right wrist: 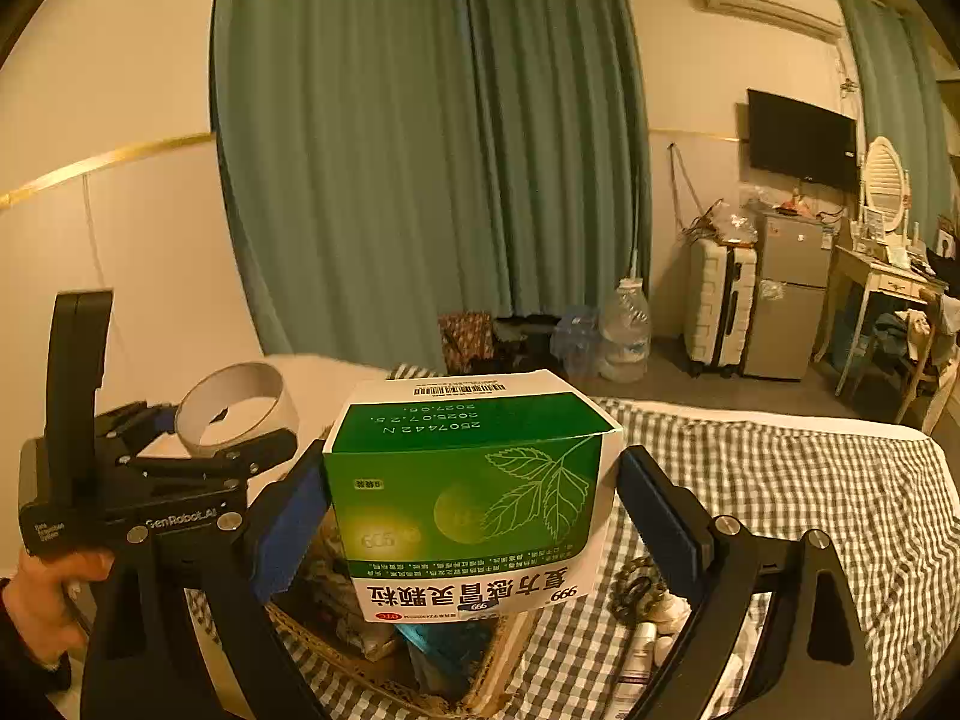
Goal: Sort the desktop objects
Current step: 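Carry the tape roll and medicine box over the cardboard box with both tools, then open both tools to drop the tape roll and medicine box into the box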
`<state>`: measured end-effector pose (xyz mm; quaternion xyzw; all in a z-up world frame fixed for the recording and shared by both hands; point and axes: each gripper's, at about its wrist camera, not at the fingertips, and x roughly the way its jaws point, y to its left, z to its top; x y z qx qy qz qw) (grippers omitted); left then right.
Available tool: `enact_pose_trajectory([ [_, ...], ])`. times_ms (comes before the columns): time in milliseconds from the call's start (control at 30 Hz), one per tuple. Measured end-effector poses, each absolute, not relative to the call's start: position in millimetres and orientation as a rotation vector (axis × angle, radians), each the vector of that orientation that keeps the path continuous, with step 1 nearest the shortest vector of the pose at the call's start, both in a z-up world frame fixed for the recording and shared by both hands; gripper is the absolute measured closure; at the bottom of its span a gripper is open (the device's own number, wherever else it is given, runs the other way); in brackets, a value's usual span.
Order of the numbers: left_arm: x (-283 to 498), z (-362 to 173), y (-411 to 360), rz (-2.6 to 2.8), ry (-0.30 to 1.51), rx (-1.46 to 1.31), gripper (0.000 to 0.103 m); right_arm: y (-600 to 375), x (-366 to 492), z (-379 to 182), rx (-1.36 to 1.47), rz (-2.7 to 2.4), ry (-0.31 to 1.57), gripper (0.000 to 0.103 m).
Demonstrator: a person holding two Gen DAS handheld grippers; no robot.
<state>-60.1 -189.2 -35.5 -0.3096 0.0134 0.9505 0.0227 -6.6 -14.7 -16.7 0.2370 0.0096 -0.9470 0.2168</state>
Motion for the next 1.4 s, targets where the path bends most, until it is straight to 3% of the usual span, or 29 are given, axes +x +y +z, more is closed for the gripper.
enact_pose_trajectory([
  [400, -73, -62, -189, 2.939, 0.053, -1.099, 0.018, -43, -29, -56, 0.743, -2.564, 0.151, 0.009],
  [500, -67, -56, -191, 2.933, 0.011, -1.096, 0.01, -51, -24, -57, 0.713, -2.579, 0.202, 0.008],
  [533, -65, -52, -191, 2.946, 0.01, -1.089, 0.005, -52, -24, -54, 0.703, -2.594, 0.225, 0.005],
  [833, -32, -3, -177, 3.009, 0.01, -0.913, 0.001, -22, -11, -15, 0.63, -2.647, 0.134, 0.003],
  [1400, 21, 77, -101, 3.144, 0.105, -0.761, 0.0, 101, 40, 76, 0.502, -2.781, -0.039, 0.001],
])
